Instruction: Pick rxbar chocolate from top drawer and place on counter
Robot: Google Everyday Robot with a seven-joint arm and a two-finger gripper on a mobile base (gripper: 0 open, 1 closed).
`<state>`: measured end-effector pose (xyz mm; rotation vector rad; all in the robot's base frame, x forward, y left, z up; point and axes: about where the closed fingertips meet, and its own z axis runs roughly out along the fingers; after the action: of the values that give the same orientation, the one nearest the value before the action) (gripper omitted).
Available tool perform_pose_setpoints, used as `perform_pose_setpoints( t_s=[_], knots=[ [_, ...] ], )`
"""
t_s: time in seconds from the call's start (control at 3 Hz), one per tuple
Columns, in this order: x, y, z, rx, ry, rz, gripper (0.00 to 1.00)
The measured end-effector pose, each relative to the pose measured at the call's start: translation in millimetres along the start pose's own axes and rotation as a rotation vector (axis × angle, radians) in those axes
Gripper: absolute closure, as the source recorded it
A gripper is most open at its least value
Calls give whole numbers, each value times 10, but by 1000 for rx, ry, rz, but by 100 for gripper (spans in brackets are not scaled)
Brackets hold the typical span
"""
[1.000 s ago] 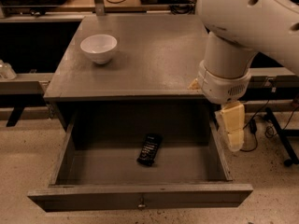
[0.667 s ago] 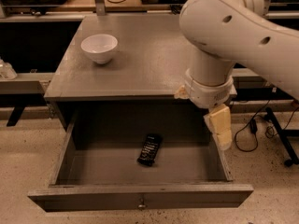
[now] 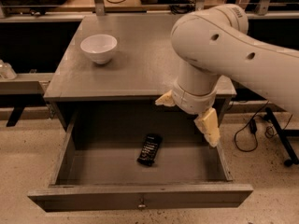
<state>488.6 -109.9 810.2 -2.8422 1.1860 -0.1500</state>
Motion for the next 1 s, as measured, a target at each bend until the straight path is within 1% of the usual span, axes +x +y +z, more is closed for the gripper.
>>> perform_pose_setpoints(
  t_s=[0.33, 0.67, 1.0],
  knots=[
    [-8, -93, 46, -17, -18, -60, 0],
    [-187, -292, 329, 41, -122, -178, 0],
    [-494, -576, 680, 110, -162, -392, 0]
  ],
)
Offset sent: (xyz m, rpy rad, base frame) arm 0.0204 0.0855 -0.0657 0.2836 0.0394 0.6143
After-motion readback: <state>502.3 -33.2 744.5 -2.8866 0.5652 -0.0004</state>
